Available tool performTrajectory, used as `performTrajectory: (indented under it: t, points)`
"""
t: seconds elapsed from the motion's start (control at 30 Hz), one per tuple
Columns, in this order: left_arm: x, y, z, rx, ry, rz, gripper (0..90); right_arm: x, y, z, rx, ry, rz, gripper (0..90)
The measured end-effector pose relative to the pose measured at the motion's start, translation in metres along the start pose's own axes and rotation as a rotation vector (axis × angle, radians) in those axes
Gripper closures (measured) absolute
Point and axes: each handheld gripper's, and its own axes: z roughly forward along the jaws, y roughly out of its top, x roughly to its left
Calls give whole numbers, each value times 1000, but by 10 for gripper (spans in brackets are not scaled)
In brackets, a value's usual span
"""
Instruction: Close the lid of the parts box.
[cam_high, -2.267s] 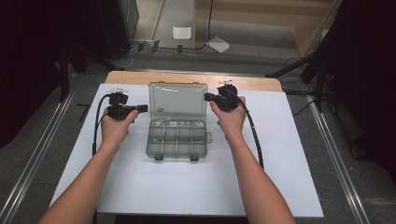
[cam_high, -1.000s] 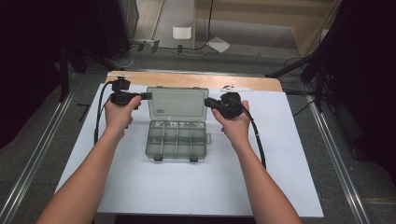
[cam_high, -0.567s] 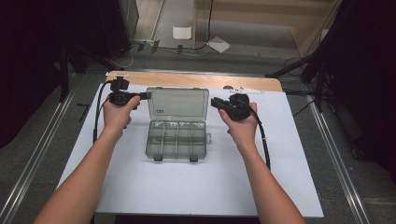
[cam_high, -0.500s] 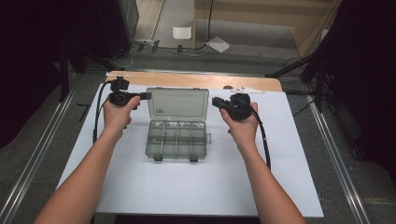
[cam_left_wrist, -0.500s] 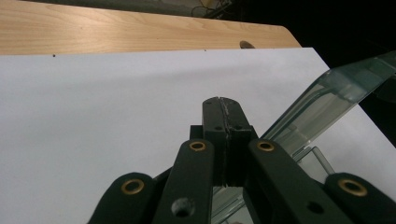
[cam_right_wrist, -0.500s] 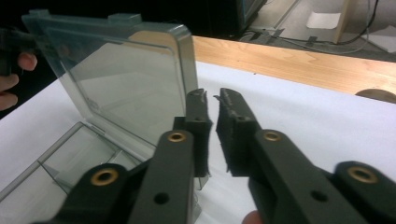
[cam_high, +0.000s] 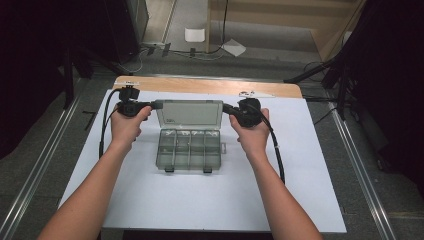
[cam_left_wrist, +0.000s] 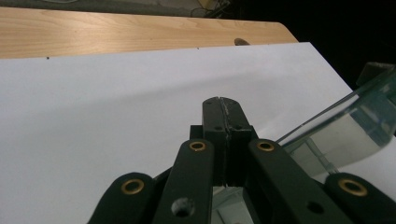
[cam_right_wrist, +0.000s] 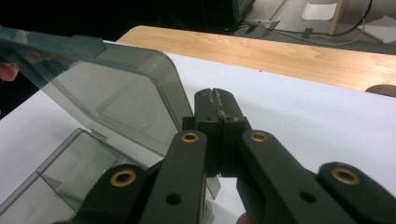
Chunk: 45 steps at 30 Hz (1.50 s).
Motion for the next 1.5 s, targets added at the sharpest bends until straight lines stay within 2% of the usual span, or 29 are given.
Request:
performTrajectory:
  t: [0.23,0.53,0.63,0.8,1.17,1.27,1.4,1.5]
  points:
    - [-11,-6,-3,-12,-8,14,900,4,-3,-2,4,7,-2,900]
    - [-17,-19,-9,-11,10,16,900,16,-15,3,13,18,-3,900]
    - [-18,-22,-10,-11,4,10,900,17,-20,3,-1,11,-6,900]
    - [-22,-29,-14,-2,4,28,900,18,-27,1,2,21,4,900]
    - [-32,-49,-20,-11,-4,52,900,24,-44,-7,4,51,-44,900]
    - [-39,-53,-22,-9,4,83,900,28,-51,-8,4,40,-87,900]
    - [-44,-63,-23,-1,13,115,900,31,-61,-12,6,52,-110,900]
    - [-43,-71,-25,-5,10,102,900,32,-68,-15,7,57,-108,900]
